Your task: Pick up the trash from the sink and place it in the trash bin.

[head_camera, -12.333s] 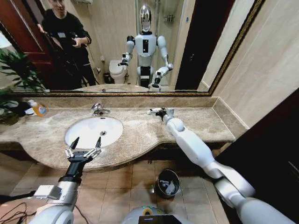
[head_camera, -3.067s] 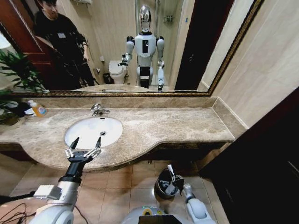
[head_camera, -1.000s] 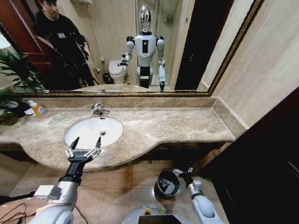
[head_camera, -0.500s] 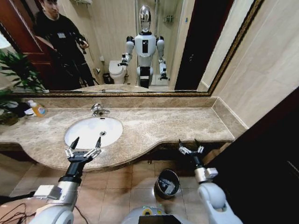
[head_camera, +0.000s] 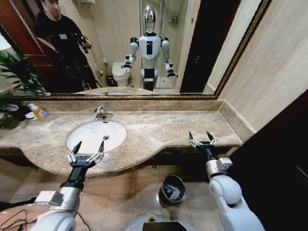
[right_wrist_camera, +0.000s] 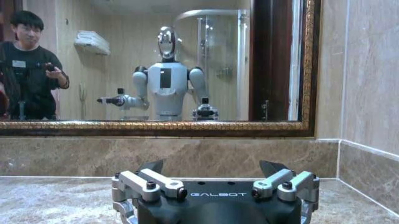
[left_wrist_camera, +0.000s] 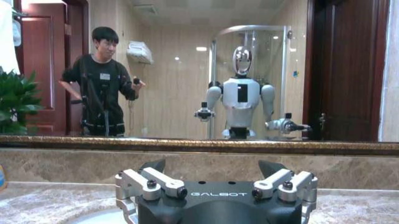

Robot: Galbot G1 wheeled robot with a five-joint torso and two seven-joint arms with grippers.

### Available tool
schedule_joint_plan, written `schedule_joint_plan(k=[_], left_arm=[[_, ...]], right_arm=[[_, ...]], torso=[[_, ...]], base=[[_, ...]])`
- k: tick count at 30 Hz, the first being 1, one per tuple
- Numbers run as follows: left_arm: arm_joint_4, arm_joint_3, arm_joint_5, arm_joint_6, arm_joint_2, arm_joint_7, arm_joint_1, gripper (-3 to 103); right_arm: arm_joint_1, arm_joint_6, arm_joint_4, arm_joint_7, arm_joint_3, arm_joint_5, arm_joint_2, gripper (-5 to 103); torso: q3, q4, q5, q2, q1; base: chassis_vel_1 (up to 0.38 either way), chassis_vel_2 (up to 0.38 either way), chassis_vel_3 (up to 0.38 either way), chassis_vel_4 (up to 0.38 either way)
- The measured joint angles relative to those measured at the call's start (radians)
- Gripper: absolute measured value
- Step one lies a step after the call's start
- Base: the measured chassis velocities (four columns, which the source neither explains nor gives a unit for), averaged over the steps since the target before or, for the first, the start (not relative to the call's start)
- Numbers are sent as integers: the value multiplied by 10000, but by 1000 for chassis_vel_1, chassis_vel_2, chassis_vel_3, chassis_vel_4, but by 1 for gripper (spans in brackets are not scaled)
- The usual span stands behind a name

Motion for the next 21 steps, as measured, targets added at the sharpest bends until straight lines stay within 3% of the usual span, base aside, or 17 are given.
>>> schedule_joint_plan(k=[8, 21], left_arm=[[0, 0, 0, 0, 0, 0, 0, 100], [0, 0, 0, 0, 0, 0, 0, 100]], right_arm=[[-551, -428, 264, -861, 605, 319, -34, 100], [-622, -295, 199, -837, 762, 330, -42, 100]], torso=[[0, -1, -2, 0, -1], [0, 0, -1, 0, 0]], base=[[0, 0, 0, 0], [0, 0, 0, 0]])
